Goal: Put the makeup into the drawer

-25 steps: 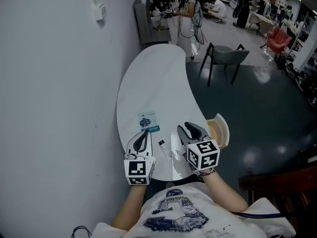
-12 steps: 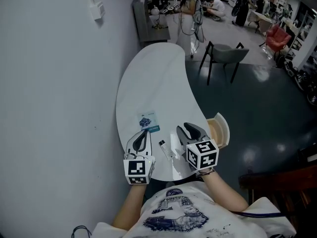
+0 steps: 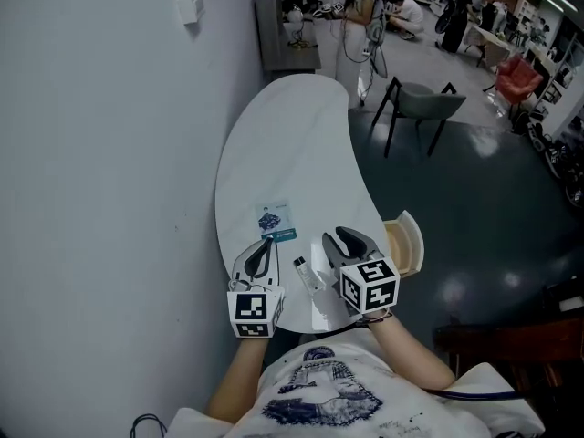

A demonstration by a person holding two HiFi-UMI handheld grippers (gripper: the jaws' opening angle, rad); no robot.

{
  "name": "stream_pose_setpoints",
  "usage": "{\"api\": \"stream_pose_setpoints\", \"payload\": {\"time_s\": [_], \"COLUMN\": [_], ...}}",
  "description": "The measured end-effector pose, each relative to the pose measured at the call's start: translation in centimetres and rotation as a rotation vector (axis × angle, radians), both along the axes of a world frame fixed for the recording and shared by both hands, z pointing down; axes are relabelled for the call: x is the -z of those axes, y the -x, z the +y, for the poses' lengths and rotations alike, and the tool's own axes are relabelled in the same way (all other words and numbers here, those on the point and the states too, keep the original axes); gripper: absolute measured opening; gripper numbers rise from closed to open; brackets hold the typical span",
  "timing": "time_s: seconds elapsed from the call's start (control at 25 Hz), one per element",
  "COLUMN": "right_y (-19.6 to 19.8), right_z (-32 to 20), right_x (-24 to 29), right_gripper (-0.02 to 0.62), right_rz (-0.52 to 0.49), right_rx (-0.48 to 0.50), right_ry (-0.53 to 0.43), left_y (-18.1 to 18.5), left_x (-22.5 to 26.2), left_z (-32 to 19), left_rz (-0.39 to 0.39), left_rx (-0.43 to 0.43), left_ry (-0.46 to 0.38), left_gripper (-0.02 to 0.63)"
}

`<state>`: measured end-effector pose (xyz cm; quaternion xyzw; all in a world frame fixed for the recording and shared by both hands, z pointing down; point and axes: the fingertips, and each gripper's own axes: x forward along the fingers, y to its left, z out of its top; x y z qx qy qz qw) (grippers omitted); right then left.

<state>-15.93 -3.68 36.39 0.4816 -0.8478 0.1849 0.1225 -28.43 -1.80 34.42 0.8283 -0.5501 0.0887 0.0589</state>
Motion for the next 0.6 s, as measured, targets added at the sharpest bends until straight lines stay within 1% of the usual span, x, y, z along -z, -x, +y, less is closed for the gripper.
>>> {"api": "stream_pose_setpoints", "payload": {"time_s": [0.28,0.6], "right_y": [0.9,0.5], "right_z": [-2.5,-7.0], "right_x": [-2.1,-4.1], "right_gripper": [0.132,0.132], "right_rz": [0.003,0.003], "right_rx": [0.071,0.169], "right_ry": [0.053,0.098], "left_y": [0.8,0.1], "left_x": [-2.1,-4.4], "left_z": [-2.1,-5.7], "left_rz": [-0.010,-0.032], "left_rx": [0.071,0.161], "left_ry": [0.055,0.111], "left_gripper": [0.046,0.048]}}
